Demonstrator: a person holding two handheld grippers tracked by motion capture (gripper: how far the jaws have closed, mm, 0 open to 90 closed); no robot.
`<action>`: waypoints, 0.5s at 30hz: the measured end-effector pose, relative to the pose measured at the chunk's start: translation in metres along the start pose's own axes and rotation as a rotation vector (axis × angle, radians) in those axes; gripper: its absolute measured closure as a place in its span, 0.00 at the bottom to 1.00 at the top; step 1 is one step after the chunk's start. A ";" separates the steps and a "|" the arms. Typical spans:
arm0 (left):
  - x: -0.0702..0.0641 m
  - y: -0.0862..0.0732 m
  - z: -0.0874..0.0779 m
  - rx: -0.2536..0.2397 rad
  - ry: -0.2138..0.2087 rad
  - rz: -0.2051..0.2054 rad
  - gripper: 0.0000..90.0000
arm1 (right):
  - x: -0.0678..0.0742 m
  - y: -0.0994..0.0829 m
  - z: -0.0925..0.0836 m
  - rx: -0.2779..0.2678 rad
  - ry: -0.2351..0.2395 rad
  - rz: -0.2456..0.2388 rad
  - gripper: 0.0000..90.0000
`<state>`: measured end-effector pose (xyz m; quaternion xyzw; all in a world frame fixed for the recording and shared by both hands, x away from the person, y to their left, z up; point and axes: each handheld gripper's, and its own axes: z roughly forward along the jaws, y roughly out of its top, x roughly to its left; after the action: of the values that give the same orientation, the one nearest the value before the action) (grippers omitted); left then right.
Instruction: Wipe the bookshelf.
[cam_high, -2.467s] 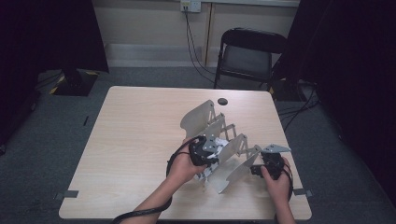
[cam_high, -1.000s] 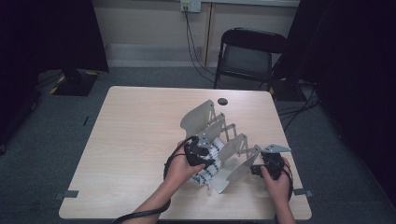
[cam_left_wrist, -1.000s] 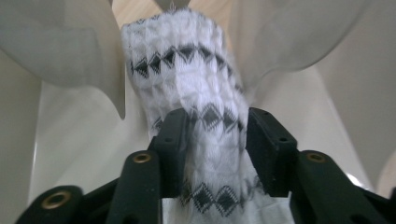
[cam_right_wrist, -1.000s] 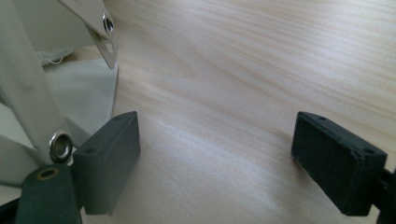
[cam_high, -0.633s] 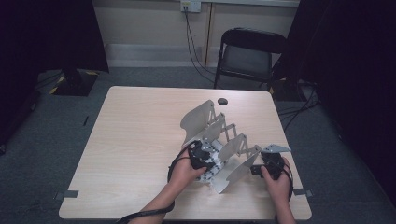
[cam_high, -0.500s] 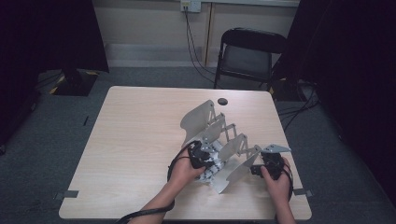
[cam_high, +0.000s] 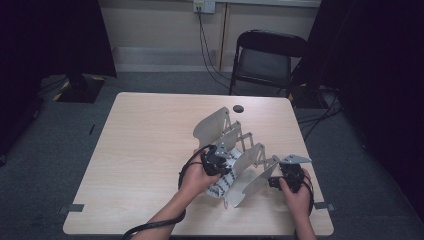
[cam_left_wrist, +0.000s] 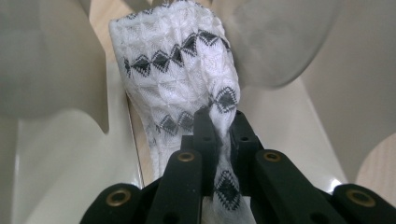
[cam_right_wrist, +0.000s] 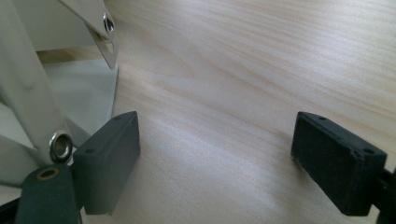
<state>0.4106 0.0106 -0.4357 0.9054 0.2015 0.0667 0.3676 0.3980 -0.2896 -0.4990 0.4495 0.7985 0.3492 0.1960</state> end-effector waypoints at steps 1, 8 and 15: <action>0.000 0.003 -0.003 -0.006 0.003 0.006 0.94 | 0.000 0.000 0.000 0.000 0.000 0.000 0.17; -0.004 0.025 -0.022 -0.051 0.003 0.047 0.94 | 0.000 0.000 0.000 -0.002 0.000 0.001 0.17; -0.004 0.043 -0.035 -0.068 0.016 0.077 0.94 | 0.000 0.000 0.000 0.000 0.000 0.000 0.17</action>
<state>0.4116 0.0034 -0.3804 0.8989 0.1670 0.0947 0.3938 0.3981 -0.2896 -0.4990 0.4496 0.7985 0.3492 0.1958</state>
